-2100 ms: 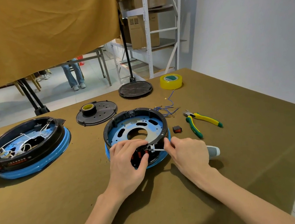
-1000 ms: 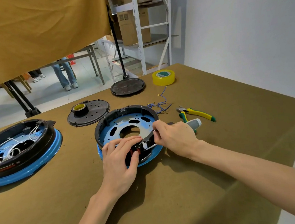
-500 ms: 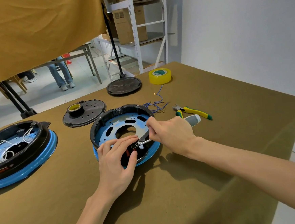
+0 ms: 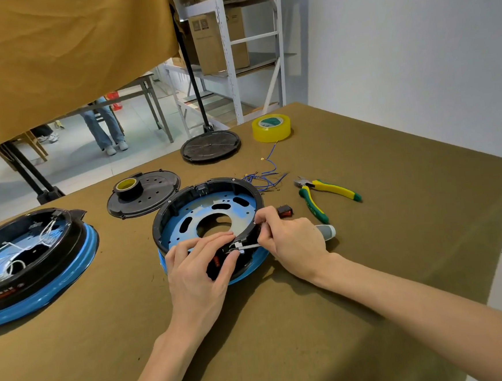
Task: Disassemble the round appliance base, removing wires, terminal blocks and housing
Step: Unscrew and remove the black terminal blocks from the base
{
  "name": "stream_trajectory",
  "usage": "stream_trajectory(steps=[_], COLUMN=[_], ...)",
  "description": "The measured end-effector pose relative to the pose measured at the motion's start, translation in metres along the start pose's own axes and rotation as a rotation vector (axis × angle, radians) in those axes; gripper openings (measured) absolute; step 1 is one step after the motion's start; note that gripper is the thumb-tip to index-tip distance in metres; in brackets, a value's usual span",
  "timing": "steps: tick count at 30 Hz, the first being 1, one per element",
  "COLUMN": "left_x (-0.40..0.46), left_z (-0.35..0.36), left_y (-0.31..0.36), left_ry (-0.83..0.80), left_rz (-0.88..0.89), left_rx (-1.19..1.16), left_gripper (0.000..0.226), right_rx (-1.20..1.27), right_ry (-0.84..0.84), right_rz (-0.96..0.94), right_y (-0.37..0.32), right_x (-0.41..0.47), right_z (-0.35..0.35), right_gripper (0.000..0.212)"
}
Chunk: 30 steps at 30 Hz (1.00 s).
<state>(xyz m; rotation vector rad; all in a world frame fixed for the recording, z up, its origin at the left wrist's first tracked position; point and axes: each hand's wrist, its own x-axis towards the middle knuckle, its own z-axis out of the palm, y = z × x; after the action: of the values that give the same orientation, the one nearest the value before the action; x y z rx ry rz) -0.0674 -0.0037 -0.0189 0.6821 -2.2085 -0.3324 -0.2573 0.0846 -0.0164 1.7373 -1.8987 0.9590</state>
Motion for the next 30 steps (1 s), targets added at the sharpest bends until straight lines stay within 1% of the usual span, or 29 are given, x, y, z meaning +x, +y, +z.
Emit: stream_trajectory(steps=[8,13,19,24,28,30], left_x=[0.0,0.0,0.0,0.0,0.0,0.001], left_z=[-0.001,-0.003,-0.004,-0.004,-0.003,-0.002], left_y=[-0.001,0.0,0.001,0.003,0.004,0.004], left_ry=[-0.013,-0.012,-0.02,-0.022,-0.019,-0.007], left_rz=[0.006,0.009,0.017,0.002,0.003,-0.009], left_rx=[-0.008,-0.009,-0.013,-0.021,-0.011,-0.003], left_gripper=[0.04,0.041,0.041,0.042,0.041,0.038], right_rx=[0.018,-0.026,-0.066,-0.124,-0.205,-0.226], right_ry=[0.002,-0.001,-0.015,-0.074,-0.138,-0.164], right_rz=[-0.004,-0.039,-0.056,-0.161,-0.323,-0.391], right_y=[0.003,0.005,0.005,0.008,0.014,0.016], right_x=[-0.004,-0.006,-0.006,0.004,0.027,0.036], right_z=[0.003,0.002,0.002,-0.003,-0.013,-0.014], right_gripper=[0.017,0.021,0.018,0.016,0.011,0.014])
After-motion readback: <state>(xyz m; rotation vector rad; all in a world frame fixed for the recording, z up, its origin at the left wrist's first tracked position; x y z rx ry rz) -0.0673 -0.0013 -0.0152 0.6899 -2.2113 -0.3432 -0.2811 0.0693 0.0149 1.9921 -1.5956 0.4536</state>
